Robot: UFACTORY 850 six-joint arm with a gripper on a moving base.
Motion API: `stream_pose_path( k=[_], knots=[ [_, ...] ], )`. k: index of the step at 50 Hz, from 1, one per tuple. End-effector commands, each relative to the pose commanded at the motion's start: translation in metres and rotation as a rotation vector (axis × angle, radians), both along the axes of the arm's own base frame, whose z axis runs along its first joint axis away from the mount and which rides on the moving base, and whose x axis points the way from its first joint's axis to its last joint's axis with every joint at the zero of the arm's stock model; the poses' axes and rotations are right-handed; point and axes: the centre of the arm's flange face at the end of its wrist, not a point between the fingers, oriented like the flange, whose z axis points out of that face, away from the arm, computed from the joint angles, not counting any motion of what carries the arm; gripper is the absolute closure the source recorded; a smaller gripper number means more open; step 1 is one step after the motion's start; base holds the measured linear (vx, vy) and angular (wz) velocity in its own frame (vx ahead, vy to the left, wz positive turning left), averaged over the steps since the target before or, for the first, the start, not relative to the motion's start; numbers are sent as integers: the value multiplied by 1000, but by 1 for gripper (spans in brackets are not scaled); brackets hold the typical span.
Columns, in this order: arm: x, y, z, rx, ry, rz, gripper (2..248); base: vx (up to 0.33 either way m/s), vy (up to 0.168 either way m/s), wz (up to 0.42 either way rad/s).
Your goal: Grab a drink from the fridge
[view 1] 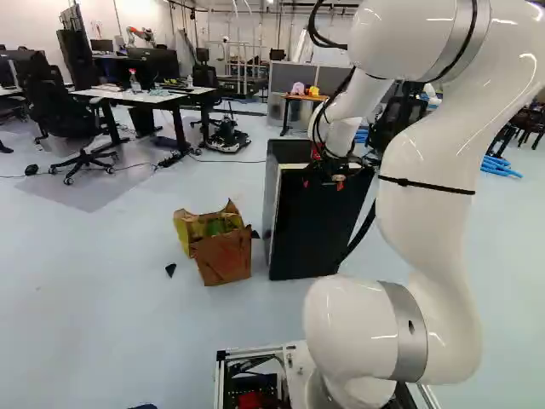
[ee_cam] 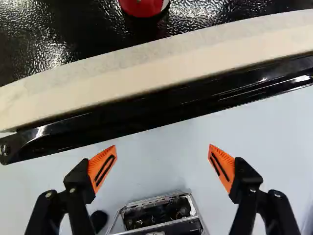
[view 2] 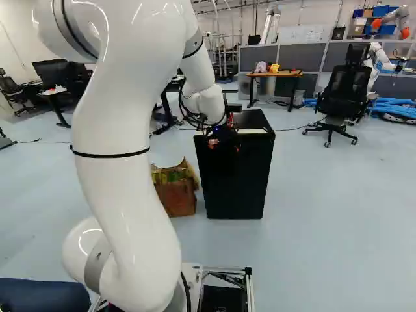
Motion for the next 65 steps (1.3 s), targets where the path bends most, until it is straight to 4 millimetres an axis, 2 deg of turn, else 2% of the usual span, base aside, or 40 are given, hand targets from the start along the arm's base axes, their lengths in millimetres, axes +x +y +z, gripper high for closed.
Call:
stream_pose_path(
  k=[47, 65],
  knots=[
    [-46, 8, 18, -94, -288, 42, 3, 0, 0, 0],
    [-58, 14, 27, -128, -408, 65, 3, 0, 0, 0]
  ],
)
